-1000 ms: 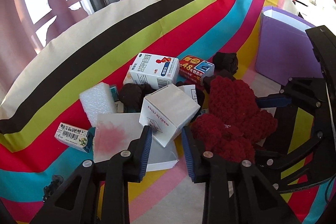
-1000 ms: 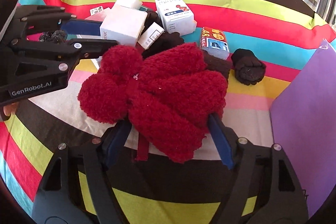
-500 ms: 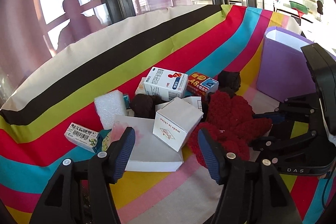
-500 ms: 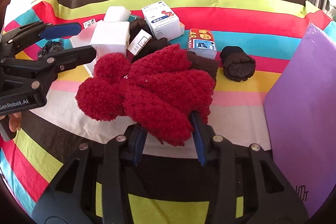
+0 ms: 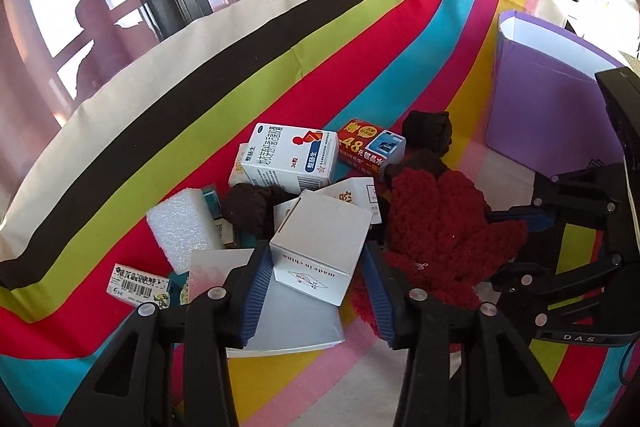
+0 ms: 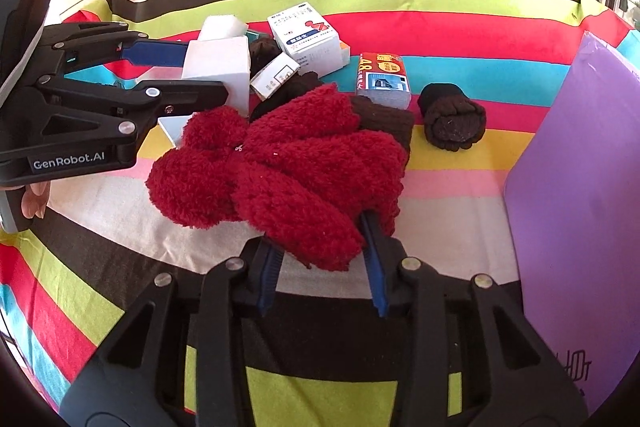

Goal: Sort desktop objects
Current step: 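Grasp the white box with the left gripper while the right lifts the red gloves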

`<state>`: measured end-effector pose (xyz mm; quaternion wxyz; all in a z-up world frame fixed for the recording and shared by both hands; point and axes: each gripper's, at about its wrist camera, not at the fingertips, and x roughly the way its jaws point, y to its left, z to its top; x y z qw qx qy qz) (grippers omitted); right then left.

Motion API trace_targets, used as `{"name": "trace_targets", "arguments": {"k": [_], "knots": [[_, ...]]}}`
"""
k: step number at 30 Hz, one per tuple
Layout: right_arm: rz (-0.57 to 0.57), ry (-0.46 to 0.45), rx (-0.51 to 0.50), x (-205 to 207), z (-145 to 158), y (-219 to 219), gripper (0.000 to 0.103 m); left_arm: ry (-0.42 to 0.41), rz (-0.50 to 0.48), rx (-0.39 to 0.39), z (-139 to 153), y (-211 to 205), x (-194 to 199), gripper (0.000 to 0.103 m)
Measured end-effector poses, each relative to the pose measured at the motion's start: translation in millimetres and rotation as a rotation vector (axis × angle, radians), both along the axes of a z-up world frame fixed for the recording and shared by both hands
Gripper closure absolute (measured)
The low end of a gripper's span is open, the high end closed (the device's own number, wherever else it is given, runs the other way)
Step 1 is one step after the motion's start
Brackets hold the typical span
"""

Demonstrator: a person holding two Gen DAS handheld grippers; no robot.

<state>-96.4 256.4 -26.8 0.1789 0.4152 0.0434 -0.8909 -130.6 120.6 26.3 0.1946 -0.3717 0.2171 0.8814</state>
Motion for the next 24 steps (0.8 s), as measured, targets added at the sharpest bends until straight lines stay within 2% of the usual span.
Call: {"name": "trace_targets", "arguments": {"k": [2,6,10,11,12,14,16,18,20,23,24], "knots": [[-0.001,-0.007,-0.023,-1,0,4,0.065,0.028,0.031,0.017,4,-3,8,0.057],[0.002,-0.026,-0.064,1,-1,10,0.07,0.081,0.109,0.102,11,-19,30,0.057],[0.019,-0.038,-0.059,10,-2,10,0.068,0.112,0.192,0.188,10,-36,61,0.057],[0.025,-0.032,-0.045,12,-2,9,0.055,0.119,0.208,0.206,9,-40,69,0.057],[0.029,-0.018,-0.017,15,-1,7,0.036,0.127,0.223,0.225,8,-43,78,0.057],[0.054,0.042,0.035,23,4,-1,0.026,0.135,0.248,0.271,4,-50,95,0.057],[0.077,0.11,0.144,30,7,-14,0.026,0.14,0.271,0.308,1,-54,110,0.057],[0.101,0.135,0.249,30,3,-28,0.026,0.136,0.284,0.335,-3,-56,120,0.057],[0.128,0.122,0.3,27,-1,-36,0.027,0.139,0.3,0.348,-6,-59,127,0.057],[0.138,0.159,0.342,24,-2,-45,0.028,0.131,0.315,0.369,-12,-61,134,0.057],[0.141,0.158,0.344,22,-2,-47,0.037,0.127,0.315,0.376,-13,-61,135,0.057]]}}
